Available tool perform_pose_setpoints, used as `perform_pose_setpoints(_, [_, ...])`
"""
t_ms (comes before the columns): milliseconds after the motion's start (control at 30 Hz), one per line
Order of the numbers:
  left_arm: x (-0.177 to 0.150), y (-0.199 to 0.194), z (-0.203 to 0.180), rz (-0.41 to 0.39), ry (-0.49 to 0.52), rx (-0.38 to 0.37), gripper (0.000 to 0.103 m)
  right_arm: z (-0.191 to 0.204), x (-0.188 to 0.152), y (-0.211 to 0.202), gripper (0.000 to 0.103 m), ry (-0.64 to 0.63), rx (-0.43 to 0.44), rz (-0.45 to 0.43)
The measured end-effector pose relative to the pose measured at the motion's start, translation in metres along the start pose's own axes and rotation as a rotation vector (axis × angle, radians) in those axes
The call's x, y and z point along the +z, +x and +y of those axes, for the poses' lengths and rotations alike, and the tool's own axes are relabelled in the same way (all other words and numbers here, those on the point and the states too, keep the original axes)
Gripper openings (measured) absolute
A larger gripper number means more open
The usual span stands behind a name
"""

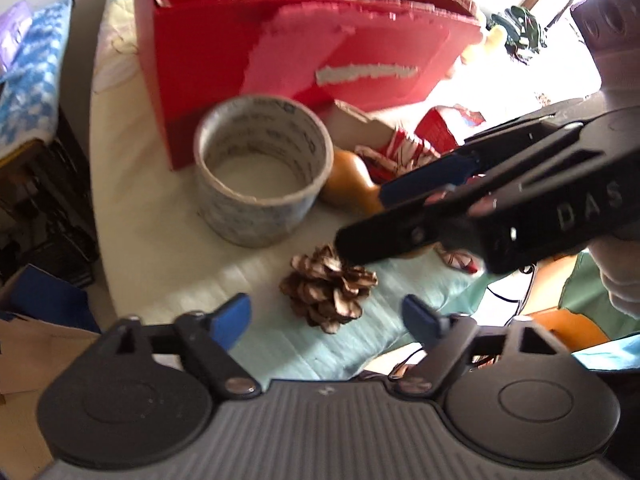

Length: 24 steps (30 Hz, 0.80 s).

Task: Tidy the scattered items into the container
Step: 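Reach the right gripper down and close it on the pine cone, then carry the pine cone into the red box and open the right gripper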

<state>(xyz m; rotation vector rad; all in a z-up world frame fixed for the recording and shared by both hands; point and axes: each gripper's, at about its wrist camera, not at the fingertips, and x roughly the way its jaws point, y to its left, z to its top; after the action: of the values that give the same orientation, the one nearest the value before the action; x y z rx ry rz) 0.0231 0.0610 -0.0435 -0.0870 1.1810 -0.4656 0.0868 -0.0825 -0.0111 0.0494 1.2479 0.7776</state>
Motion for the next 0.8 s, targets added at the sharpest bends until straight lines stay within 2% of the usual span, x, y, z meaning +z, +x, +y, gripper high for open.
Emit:
perform_pose_setpoints(67, [0.000,0.005,-0.001,-0.002,0.010,-0.006,0.073,0.006,-0.001,0.008,0.059,-0.017,-0.006,0.023])
perform_pose_setpoints(133, [0.000,0.007,-0.002,-0.006,0.023,-0.009,0.067,0.012,-0.001,0.016,0.059,-0.044,-0.051,0.042])
perform_pose_setpoints(200, [0.000,0.012,-0.004,-0.004,0.038,-0.004,0.053,0.013,-0.002,0.023,0.056,-0.055,-0.084,0.060])
perform_pose_setpoints(267, [-0.001,0.016,-0.004,0.002,0.036,-0.021,0.048,0.009,-0.001,0.029,0.051,-0.042,-0.087,0.072])
perform_pose_setpoints(433, [-0.005,0.013,-0.006,-0.026,0.044,-0.022,0.047,-0.001,-0.006,0.031,0.047,-0.016,-0.087,0.088])
perform_pose_setpoints(600, [-0.007,-0.006,-0.014,-0.076,0.070,-0.031,0.046,0.000,-0.007,0.025,0.047,0.013,-0.076,0.058])
perform_pose_setpoints(800, [0.018,-0.046,-0.035,-0.212,0.153,-0.057,0.046,0.011,0.004,-0.027,0.046,0.027,-0.083,-0.055])
